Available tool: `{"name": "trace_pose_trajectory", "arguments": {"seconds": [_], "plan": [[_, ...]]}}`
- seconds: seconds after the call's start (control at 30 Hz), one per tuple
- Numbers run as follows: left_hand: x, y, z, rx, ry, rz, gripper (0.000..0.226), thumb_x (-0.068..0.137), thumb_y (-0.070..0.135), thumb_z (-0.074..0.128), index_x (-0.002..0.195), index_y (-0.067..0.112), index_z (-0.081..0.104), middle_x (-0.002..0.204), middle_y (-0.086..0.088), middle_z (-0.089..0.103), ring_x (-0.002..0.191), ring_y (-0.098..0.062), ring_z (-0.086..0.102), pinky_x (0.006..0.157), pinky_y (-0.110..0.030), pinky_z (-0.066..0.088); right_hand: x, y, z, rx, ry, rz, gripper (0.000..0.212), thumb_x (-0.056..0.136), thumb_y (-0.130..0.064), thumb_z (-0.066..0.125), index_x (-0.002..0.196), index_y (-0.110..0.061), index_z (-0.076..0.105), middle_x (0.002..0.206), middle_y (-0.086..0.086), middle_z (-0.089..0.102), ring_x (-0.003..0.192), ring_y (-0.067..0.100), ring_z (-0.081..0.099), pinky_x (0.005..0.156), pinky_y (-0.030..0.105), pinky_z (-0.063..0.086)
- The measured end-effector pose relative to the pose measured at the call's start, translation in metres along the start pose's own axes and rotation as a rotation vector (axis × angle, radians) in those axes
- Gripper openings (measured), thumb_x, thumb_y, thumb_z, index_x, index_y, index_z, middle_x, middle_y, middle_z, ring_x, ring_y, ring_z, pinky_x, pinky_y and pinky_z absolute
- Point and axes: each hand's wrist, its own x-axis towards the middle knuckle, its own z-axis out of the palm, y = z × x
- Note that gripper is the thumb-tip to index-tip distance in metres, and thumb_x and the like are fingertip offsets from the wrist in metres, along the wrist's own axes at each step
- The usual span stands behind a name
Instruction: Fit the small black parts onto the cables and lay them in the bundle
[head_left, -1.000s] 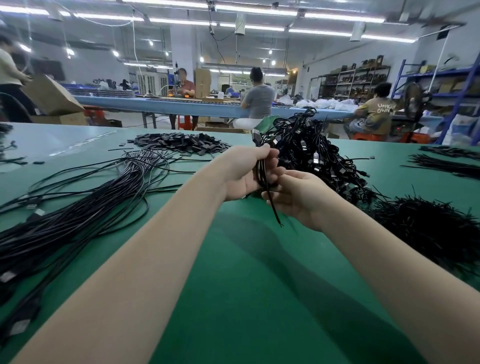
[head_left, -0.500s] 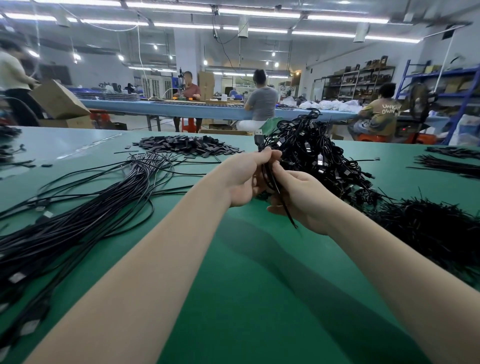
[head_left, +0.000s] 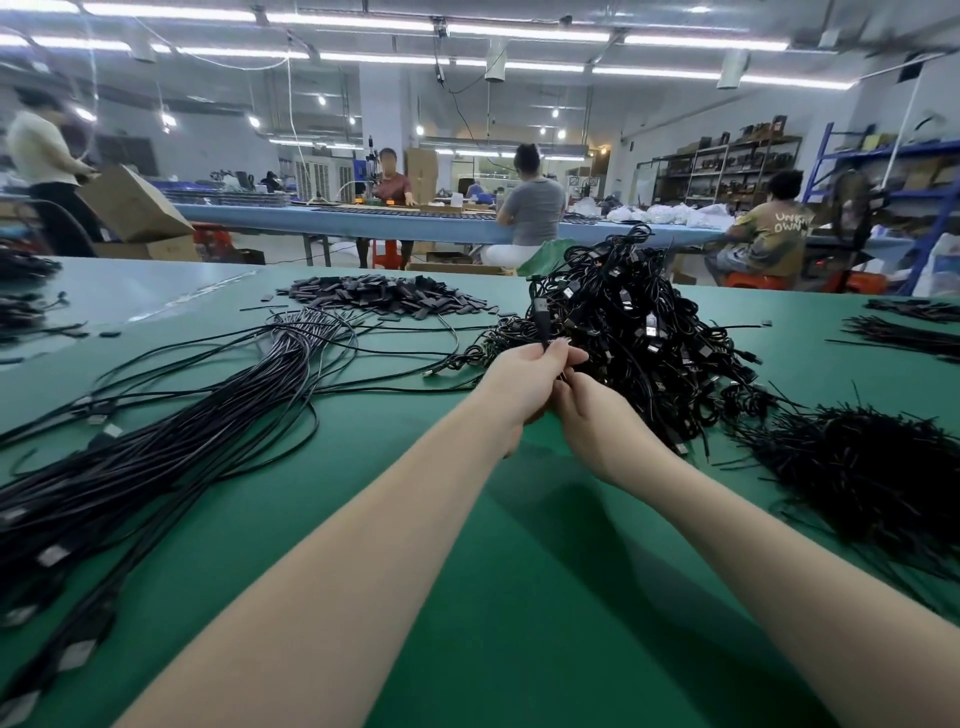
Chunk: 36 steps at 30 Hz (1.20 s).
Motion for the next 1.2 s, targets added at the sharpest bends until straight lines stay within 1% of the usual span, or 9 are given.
{"name": "trace_pose_trajectory", "arguments": {"seconds": [0.23, 0.43, 0.57, 0.67, 0.73, 0.83, 0.97, 1.07, 1.2], "plan": [[0.005, -0.011, 0.004, 0.377, 0.122, 0.242, 0.037, 0.098, 0.035, 0.048, 0.094, 0.006, 0.071, 0.076, -0.008, 0.066, 0.078, -0.024, 0.058, 0.071, -0.034, 0.043, 0.003, 0.011, 0.005, 0.083, 0.043, 0.089, 0.030, 0.101, -0.030, 0.030, 0.073, -0.027, 0.041, 0.074, -0.003, 0.052, 0.065, 0.016, 0.049, 0.055, 0.029, 0.034], [-0.004, -0.019, 0.000, 0.935, 0.443, 0.469, 0.054, 0.097, 0.053, 0.040, 0.056, 0.018, 0.042, 0.066, 0.002, 0.052, 0.069, -0.027, 0.052, 0.058, -0.033, 0.033, -0.001, 0.003, 0.005, 0.129, 0.010, 0.035, 0.033, 0.101, -0.035, 0.031, 0.074, -0.020, 0.043, 0.074, 0.001, 0.055, 0.065, 0.019, 0.048, 0.054, 0.030, 0.034], [-0.011, -0.028, -0.009, 0.993, 0.516, 0.676, 0.026, 0.098, 0.030, 0.044, 0.108, 0.021, 0.067, 0.124, -0.002, 0.060, 0.109, -0.027, 0.059, 0.080, -0.037, 0.049, 0.006, -0.001, -0.002, 0.087, 0.043, 0.083, 0.034, 0.102, -0.033, 0.029, 0.081, -0.013, 0.045, 0.080, 0.004, 0.054, 0.071, 0.022, 0.048, 0.063, 0.031, 0.035], [-0.012, -0.048, -0.016, 1.477, 0.519, 0.865, 0.050, 0.090, 0.014, 0.034, 0.135, 0.024, 0.054, 0.140, 0.000, 0.053, 0.128, -0.027, 0.051, 0.099, -0.038, 0.043, 0.006, -0.006, -0.018, -0.099, -0.177, 0.037, 0.029, 0.104, -0.023, 0.029, 0.096, -0.004, 0.050, 0.095, 0.016, 0.056, 0.082, 0.023, 0.045, 0.071, 0.032, 0.033], [-0.013, -0.047, -0.025, 1.660, 0.455, 0.960, 0.049, 0.087, 0.017, 0.031, 0.122, 0.030, 0.063, 0.120, 0.008, 0.065, 0.116, -0.016, 0.060, 0.097, -0.032, 0.038, 0.003, -0.006, -0.028, -0.159, -0.307, -0.036, 0.028, 0.104, -0.019, 0.029, 0.099, -0.003, 0.052, 0.099, 0.017, 0.058, 0.083, 0.021, 0.045, 0.069, 0.029, 0.031], [-0.020, -0.040, -0.032, 1.735, 0.349, 1.120, 0.014, 0.083, 0.018, 0.052, 0.084, 0.025, 0.065, 0.073, 0.006, 0.062, 0.069, -0.015, 0.065, 0.073, -0.028, 0.044, -0.007, -0.002, -0.044, -0.269, -0.462, -0.125, 0.030, 0.104, -0.031, 0.029, 0.087, -0.014, 0.047, 0.087, 0.005, 0.056, 0.081, 0.022, 0.050, 0.071, 0.031, 0.037], [-0.033, -0.041, -0.018, 1.816, 0.263, 1.063, 0.007, 0.071, 0.016, 0.063, 0.067, 0.021, 0.061, 0.058, 0.007, 0.053, 0.045, -0.013, 0.052, 0.051, -0.025, 0.038, -0.019, 0.007, -0.052, -0.866, -0.299, -0.440, 0.024, 0.104, -0.031, 0.024, 0.083, -0.022, 0.032, 0.079, -0.006, 0.048, 0.084, 0.024, 0.059, 0.068, 0.034, 0.035], [-0.041, -0.045, -0.003, 1.800, 0.192, 0.876, 0.010, 0.067, 0.017, 0.052, 0.062, 0.020, 0.061, 0.055, 0.007, 0.054, 0.043, -0.011, 0.053, 0.041, -0.021, 0.035, -0.023, 0.013, -0.057, -1.051, -0.123, -0.626, 0.016, 0.101, -0.022, 0.028, 0.096, -0.020, 0.043, 0.096, -0.003, 0.059, 0.089, 0.023, 0.060, 0.069, 0.032, 0.028], [-0.038, -0.061, -0.020, 1.437, 0.295, 0.531, 0.010, 0.092, 0.025, 0.051, 0.087, 0.017, 0.050, 0.078, 0.001, 0.058, 0.064, -0.020, 0.062, 0.050, -0.029, 0.036, -0.021, 0.038, -0.105, -1.169, -0.053, -0.255, 0.020, 0.097, -0.032, 0.045, 0.113, -0.020, 0.048, 0.106, -0.003, 0.057, 0.098, 0.018, 0.057, 0.078, 0.032, 0.040]]}}
